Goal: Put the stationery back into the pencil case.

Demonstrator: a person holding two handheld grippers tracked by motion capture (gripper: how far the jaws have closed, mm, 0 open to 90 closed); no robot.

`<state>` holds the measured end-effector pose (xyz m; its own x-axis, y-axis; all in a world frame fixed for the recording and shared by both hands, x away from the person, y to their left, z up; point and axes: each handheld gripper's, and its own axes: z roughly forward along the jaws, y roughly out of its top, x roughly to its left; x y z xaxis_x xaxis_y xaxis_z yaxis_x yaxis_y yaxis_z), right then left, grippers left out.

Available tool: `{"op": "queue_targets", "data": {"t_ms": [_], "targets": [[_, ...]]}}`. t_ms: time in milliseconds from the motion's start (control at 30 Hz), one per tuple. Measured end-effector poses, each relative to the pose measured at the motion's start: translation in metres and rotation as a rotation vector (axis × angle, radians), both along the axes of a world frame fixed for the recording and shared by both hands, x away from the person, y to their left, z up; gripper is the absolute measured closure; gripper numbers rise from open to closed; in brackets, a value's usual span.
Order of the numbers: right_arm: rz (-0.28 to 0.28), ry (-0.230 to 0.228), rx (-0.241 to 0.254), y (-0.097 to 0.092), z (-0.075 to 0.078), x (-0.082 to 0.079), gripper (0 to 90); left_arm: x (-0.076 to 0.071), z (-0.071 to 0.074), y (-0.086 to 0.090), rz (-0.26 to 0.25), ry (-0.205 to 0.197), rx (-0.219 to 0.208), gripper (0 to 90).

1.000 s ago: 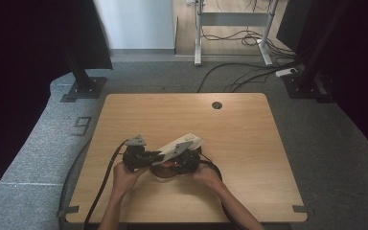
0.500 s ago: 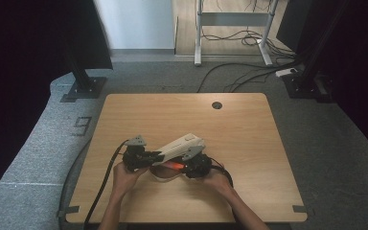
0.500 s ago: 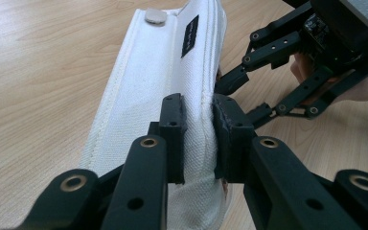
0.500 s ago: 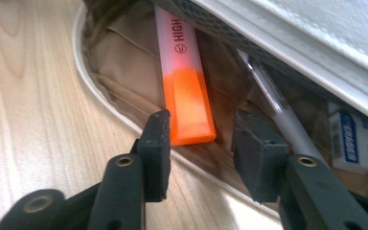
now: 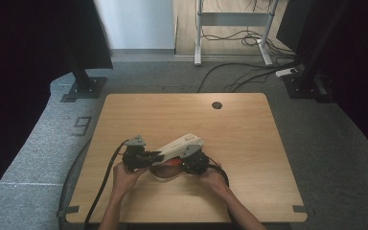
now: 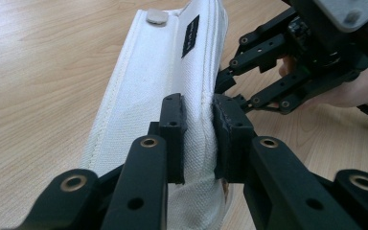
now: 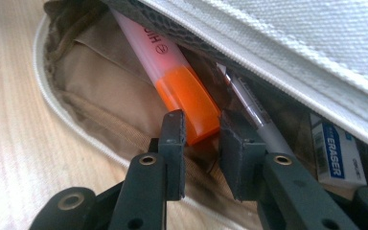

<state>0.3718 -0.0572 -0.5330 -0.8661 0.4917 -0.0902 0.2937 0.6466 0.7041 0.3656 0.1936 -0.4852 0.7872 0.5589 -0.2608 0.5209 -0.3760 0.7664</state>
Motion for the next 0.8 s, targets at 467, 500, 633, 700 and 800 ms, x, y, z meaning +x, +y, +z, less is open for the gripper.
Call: {"op": "queue_targets", "data": {"t_ms": [467,500,633,700,800], "targets": [[0.021,0.049,0.033,-0.009,0.005,-0.001,55.2,-0.003,-0.005,-0.004,-0.010,0.005,0.028,73.4],[0.023,0.050,0.035,-0.011,0.006,-0.002,53.8,-0.004,-0.005,-0.005,-0.012,0.004,0.031,72.9],[0.029,0.075,0.055,-0.018,0.008,-0.006,50.2,-0.006,-0.006,-0.007,-0.016,0.007,0.041,71.7],[0.029,0.084,0.059,-0.022,0.009,-0.008,48.9,-0.006,-0.007,-0.008,-0.016,0.010,0.039,71.0],[0.028,0.096,0.068,-0.028,0.011,-0.011,47.2,-0.008,-0.010,-0.009,-0.021,0.014,0.042,69.5]]}}
